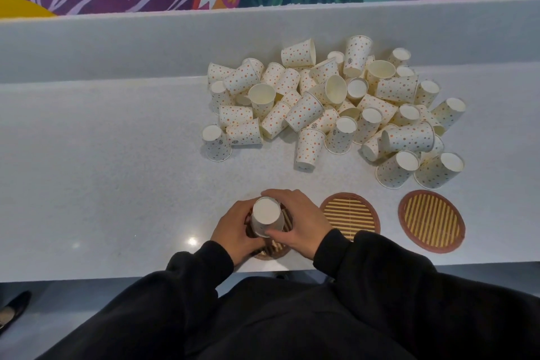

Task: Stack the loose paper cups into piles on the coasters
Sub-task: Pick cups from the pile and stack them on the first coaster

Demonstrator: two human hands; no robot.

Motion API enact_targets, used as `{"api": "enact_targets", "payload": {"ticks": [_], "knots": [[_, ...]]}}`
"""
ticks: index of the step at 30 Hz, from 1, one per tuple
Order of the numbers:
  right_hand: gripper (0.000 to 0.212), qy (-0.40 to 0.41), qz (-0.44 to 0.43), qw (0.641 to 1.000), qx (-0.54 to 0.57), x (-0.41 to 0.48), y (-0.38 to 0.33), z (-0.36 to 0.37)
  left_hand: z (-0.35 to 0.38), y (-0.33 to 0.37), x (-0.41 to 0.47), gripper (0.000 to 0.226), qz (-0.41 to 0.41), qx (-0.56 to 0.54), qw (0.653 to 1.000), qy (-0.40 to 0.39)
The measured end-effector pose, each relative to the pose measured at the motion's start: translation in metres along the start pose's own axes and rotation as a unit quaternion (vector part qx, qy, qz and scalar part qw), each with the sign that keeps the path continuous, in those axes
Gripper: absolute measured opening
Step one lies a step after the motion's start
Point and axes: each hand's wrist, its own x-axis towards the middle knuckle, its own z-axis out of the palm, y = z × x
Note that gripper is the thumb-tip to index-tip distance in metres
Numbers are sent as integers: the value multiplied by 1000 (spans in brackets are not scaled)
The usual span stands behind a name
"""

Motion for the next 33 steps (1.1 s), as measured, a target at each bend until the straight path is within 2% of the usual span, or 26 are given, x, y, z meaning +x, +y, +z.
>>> {"api": "enact_targets", "payload": {"ticks": [7,27,30,33], "knots": [[71,-32,46,998,21,-1,20,8,0,-7,2,81,4,-4,1000,1],[74,-50,39,997,44,2,28,6,-1,-13,10,78,4,12,1000,-21],[76,-80,44,995,49,4,28,0,-7,-12,12,87,23,29,999,-35],[78,-106,59,993,10,8,29,-19,-26,-14,15,113,42,49,997,-52]]}}
